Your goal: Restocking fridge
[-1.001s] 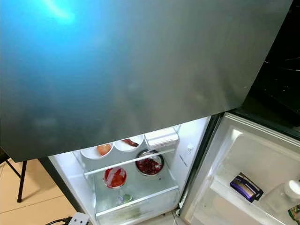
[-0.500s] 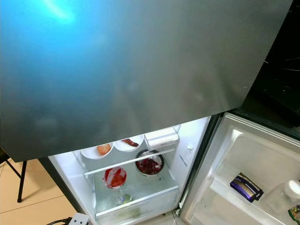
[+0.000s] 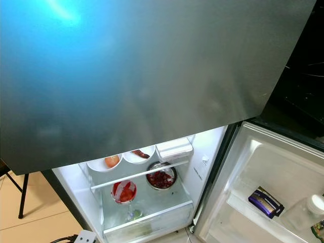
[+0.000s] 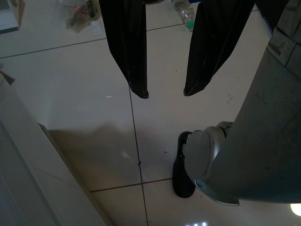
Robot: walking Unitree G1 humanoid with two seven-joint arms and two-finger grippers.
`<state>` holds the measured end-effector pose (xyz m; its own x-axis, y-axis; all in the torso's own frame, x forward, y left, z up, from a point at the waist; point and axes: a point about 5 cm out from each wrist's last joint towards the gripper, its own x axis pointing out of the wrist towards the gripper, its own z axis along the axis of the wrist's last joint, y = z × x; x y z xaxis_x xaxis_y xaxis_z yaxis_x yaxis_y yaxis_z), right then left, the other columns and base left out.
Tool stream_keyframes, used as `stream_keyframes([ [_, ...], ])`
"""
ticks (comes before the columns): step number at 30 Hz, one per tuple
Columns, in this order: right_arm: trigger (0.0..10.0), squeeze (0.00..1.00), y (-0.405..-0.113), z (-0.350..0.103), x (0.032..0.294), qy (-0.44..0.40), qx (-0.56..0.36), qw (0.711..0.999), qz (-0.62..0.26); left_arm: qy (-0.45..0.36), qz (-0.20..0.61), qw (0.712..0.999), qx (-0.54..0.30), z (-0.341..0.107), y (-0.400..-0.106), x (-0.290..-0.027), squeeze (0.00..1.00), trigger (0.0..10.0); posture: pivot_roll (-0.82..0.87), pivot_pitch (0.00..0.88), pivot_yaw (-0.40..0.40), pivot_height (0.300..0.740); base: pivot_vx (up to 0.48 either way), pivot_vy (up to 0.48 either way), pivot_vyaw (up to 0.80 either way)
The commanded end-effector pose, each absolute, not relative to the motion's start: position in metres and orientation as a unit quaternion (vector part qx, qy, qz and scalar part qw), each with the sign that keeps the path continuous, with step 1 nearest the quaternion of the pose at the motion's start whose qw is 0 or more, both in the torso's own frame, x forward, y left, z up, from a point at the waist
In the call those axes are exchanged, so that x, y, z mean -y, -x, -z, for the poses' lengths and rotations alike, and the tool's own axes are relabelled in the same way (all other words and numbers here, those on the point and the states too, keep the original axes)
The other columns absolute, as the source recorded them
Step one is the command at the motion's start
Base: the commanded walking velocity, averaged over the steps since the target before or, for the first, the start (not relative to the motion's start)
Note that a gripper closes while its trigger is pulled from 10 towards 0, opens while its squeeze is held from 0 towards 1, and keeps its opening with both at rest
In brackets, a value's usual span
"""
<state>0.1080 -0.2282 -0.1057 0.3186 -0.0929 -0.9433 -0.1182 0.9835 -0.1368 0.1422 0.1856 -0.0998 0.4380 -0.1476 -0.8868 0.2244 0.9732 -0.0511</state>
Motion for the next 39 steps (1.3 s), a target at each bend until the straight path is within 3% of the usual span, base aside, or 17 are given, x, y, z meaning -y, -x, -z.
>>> stream_keyframes([
  [1,10.0,0.0,-0.108,0.1055,0.2289,0.095,-0.584,0.806,-0.011,-0.04,0.115,0.845,-0.52,0.0999,-0.1425,-0.1842,0.0,10.0,0.01,0.0,-0.035,0.74,0.0,0.0,0.0],
  [39,10.0,0.0,-0.1107,0.1057,0.225,0.089,-0.581,0.809,-0.012,-0.032,0.117,0.842,-0.526,0.1027,-0.1354,-0.1806,0.0,10.0,0.01,0.0,-0.03,0.74,0.0,0.0,0.0],
])
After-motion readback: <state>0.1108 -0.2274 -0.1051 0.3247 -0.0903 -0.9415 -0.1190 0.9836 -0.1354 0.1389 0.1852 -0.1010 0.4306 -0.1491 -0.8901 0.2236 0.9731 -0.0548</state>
